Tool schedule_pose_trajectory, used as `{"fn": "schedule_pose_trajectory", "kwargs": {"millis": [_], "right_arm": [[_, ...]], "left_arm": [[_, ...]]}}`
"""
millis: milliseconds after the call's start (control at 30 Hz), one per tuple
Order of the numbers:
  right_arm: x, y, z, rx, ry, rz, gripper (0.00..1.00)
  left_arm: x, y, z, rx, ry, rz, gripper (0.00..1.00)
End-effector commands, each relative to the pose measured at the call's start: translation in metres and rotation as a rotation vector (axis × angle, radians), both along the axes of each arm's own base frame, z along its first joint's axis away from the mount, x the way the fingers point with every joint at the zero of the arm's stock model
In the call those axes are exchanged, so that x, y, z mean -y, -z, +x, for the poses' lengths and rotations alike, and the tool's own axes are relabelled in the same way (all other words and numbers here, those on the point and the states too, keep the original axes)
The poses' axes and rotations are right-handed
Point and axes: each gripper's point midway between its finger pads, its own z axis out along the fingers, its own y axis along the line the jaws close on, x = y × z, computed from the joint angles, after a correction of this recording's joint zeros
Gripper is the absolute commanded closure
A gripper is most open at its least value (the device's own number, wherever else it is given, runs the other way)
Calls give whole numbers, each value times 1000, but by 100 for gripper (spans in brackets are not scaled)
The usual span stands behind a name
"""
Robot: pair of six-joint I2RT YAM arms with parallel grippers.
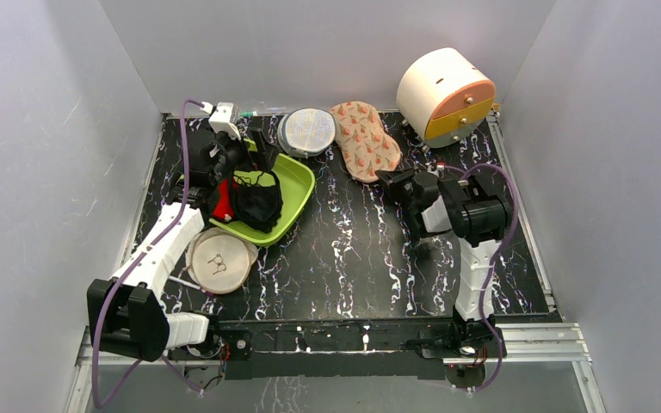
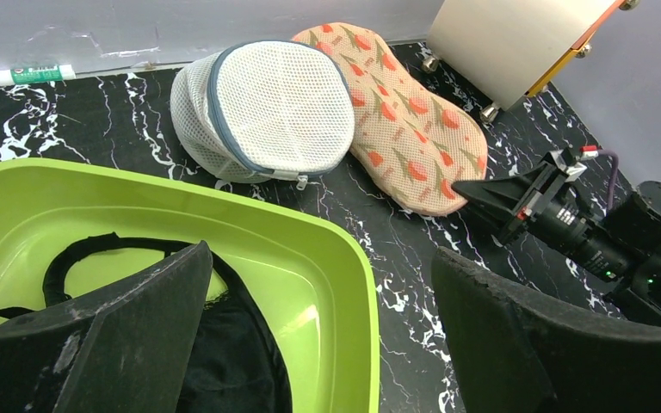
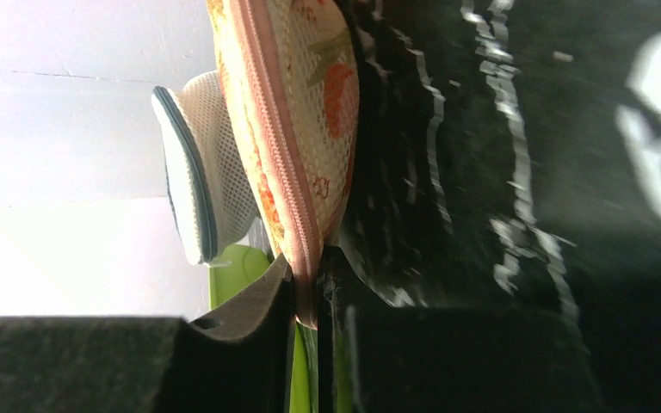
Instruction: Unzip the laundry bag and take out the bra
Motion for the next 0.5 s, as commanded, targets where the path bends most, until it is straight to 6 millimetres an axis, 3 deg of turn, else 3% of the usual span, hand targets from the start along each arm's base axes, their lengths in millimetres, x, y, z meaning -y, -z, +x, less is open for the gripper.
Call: {"fn": "schedule_pose_trajectory", "kwargs": {"millis": [0,133,333,400,467], "right_arm": [[12,-37,-16,133,-57,21,96],[8,-40,-40,158,-204,-19,98],[17,-40,-104,138,-367,-44,100],[20,-37,-121,96,-403,-79,100],[19,-43,-134,78,-450,-129,100]], "left_arm": [[3,-11,2,40,22,-13,2],[6,-8,4,24,36,-26,2],[18,8,9,-36,79,-55,2],[27,7,7,-40,107,-54,8],[40,19,6,-63,140,-27,10]]}}
